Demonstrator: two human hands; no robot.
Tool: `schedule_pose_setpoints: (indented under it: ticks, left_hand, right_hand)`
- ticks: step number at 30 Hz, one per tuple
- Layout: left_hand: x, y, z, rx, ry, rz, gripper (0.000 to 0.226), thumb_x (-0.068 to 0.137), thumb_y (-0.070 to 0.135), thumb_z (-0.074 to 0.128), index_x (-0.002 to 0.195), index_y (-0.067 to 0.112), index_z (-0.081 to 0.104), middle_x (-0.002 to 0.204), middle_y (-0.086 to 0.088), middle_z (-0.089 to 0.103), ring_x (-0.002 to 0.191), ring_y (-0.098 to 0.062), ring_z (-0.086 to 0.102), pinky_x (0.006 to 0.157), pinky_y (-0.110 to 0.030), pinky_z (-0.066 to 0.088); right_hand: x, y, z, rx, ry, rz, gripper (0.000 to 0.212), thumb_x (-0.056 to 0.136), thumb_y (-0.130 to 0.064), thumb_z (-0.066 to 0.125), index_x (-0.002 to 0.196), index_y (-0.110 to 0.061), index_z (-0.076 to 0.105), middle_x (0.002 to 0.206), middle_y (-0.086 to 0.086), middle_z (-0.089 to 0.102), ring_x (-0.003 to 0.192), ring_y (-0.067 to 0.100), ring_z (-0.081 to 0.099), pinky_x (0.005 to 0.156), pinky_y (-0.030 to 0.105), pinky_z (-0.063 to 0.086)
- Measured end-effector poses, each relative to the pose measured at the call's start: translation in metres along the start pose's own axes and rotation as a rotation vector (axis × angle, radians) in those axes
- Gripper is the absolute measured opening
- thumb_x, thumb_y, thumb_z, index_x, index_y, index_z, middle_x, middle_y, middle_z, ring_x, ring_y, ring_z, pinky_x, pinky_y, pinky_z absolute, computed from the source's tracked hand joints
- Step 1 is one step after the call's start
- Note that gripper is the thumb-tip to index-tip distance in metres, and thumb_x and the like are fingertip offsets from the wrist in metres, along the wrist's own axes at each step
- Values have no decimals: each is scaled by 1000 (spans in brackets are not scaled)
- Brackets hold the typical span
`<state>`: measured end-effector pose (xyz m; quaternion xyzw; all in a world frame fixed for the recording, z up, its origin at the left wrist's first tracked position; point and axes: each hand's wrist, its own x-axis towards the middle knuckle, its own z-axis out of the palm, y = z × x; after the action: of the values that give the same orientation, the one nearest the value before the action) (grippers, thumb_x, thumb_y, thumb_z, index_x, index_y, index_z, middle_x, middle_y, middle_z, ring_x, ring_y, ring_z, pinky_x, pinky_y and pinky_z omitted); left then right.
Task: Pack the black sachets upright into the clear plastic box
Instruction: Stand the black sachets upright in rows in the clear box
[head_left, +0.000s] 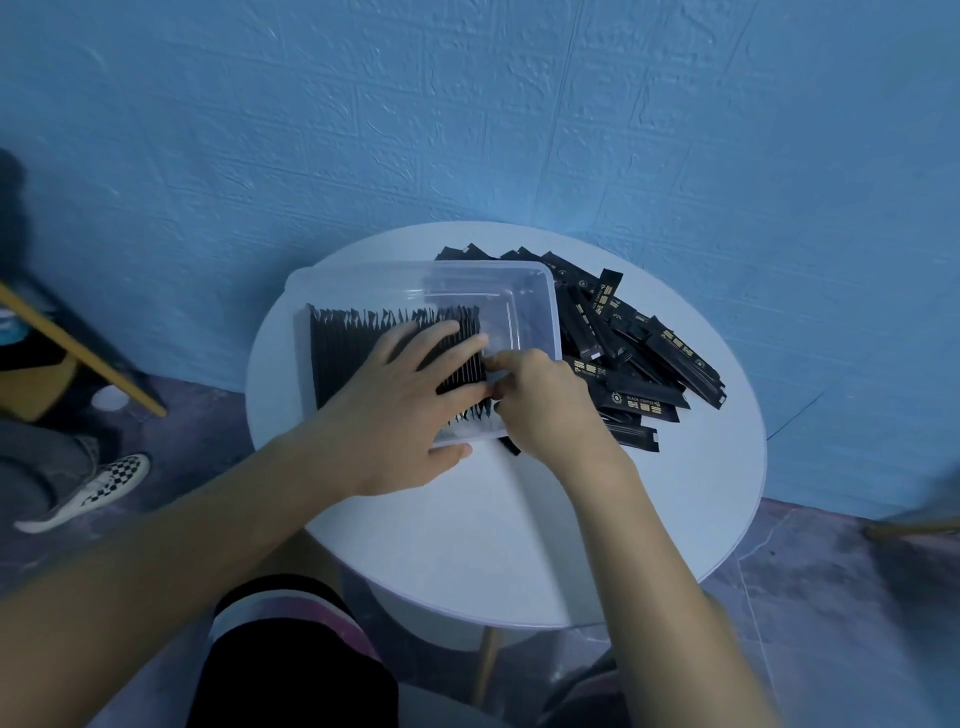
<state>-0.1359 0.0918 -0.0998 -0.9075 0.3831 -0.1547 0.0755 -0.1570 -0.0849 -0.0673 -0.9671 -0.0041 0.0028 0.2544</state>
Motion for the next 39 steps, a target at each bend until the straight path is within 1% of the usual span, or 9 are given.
schedule_pose_setpoints:
  ticks: [5, 9, 13, 17, 21, 25, 31, 36, 39]
  left_hand:
    - [-6, 0, 3, -68, 9, 15, 60, 86, 46, 54, 144, 28, 50, 164, -6, 24, 152, -33, 17, 122, -55, 12]
    - [-9, -3, 2, -104, -9, 24, 61, 88, 49, 46, 147, 31, 46, 165, -4, 21, 153, -30, 12, 124, -52, 8]
    - [-11, -19, 1, -173, -87, -52, 68, 85, 54, 28, 148, 35, 45, 168, 0, 15, 155, -26, 4, 125, -48, 2]
    - [-12, -26, -2, -226, -137, -100, 77, 81, 57, 17, 153, 37, 35, 169, 2, 4, 155, -20, -7, 125, -45, -5]
    - [-13, -23, 0, -205, -108, -80, 72, 84, 55, 23, 151, 35, 39, 169, 0, 8, 155, -23, -3, 125, -47, -2]
    - [-12, -21, 2, -181, -80, -48, 67, 86, 51, 31, 149, 33, 44, 168, -2, 14, 155, -25, 4, 125, -48, 1]
    - [-7, -14, 2, -197, -66, -27, 67, 86, 52, 31, 149, 33, 44, 168, -2, 14, 155, -24, 2, 125, -47, 0]
    - [-5, -10, 3, -203, -44, -13, 65, 86, 50, 35, 147, 32, 46, 167, -2, 17, 155, -25, 6, 125, -48, 2]
    - [-5, -11, 3, -211, -41, -10, 65, 86, 50, 35, 147, 32, 47, 167, -3, 17, 155, -26, 6, 125, -47, 1]
  right_hand:
    - [-7, 12, 0, 185, -57, -46, 24, 98, -17, 46, 111, -22, 65, 92, 8, 73, 89, 31, 69, 82, 46, 57]
    - [-24, 20, -4, 405, 6, -110, 33, 93, -35, 49, 119, -28, 69, 98, -5, 74, 93, 18, 70, 91, 47, 56]
    - [-41, 41, -18, 612, 163, -144, 31, 101, -14, 52, 104, -36, 73, 89, -6, 74, 88, 17, 71, 88, 46, 59]
    - [-46, 75, -14, 173, 216, -68, 25, 98, -13, 59, 112, -29, 72, 97, -15, 74, 90, 5, 68, 83, 29, 52]
    - [-50, 101, -3, -125, 299, -44, 31, 91, -4, 64, 116, -21, 72, 113, -5, 70, 105, 25, 58, 83, 32, 47]
    - [-51, 110, 2, -106, 282, -12, 34, 91, -5, 64, 120, -21, 71, 116, -2, 68, 107, 27, 52, 82, 25, 34]
    - [-46, 110, -3, -56, 199, 43, 33, 89, -13, 69, 121, -22, 69, 110, -2, 64, 106, 23, 53, 82, 27, 35]
    - [-43, 110, -16, -29, 151, 73, 14, 88, -18, 72, 96, -26, 65, 88, -9, 58, 90, 17, 51, 70, 28, 33]
    - [-40, 111, -28, 40, 110, 63, 13, 88, -20, 73, 81, -27, 63, 82, -9, 61, 81, 15, 54, 67, 25, 38]
